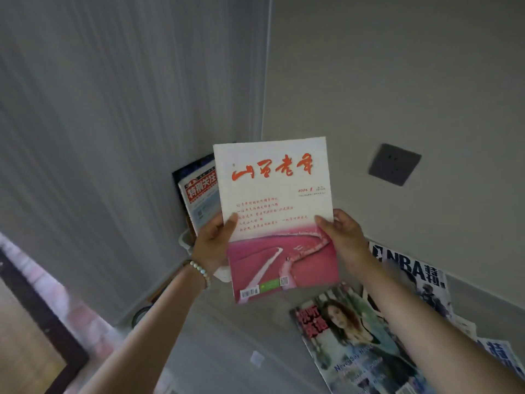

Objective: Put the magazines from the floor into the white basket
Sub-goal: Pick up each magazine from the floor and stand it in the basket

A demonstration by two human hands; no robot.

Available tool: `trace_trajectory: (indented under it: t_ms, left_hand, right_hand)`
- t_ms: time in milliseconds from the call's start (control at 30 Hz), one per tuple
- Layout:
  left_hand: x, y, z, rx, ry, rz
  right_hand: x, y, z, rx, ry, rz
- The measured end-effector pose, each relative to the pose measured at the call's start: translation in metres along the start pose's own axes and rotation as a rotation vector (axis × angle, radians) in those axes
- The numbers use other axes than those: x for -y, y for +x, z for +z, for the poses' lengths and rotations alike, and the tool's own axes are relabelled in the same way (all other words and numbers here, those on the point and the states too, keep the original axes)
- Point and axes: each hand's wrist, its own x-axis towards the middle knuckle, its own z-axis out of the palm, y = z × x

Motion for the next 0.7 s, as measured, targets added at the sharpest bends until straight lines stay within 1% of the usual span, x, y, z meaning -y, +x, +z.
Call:
trace_trajectory:
  t_ms: [133, 233, 333, 500, 600, 700]
  left_hand:
    - [-0.02, 0.025, -0.027, -0.066, 0.001, 0.041]
    - [-0.027, 0.044, -0.04, -0.192, -0.038, 0.092]
    - [-0.023, 0.059, -0.053, -0.297, -0.065, 0.116]
    - [0.008, 0.072, -0.058, -0.407, -0.086, 0.105]
    - [0.032, 0.077, -0.052, -0.456, -0.119, 0.066]
    - [0.052, 0.078, -0.048, -0.484, -0.085, 0.041]
  right_hand:
    - [0.034, 0.055, 0.038, 0.045, -0.07, -0.153]
    - [0.046, 0.092, 0.069, 0.103, -0.111, -0.234]
    - [0.047, 0.123, 0.098, 0.157, -0.127, -0.276]
    - [0.017, 0.166, 0.138, 0.22, -0.135, -0.29]
    - [-0.014, 0.18, 0.156, 0.238, -0.12, -0.242]
    - [-0.043, 0.19, 0.165, 0.265, -0.121, -0.187]
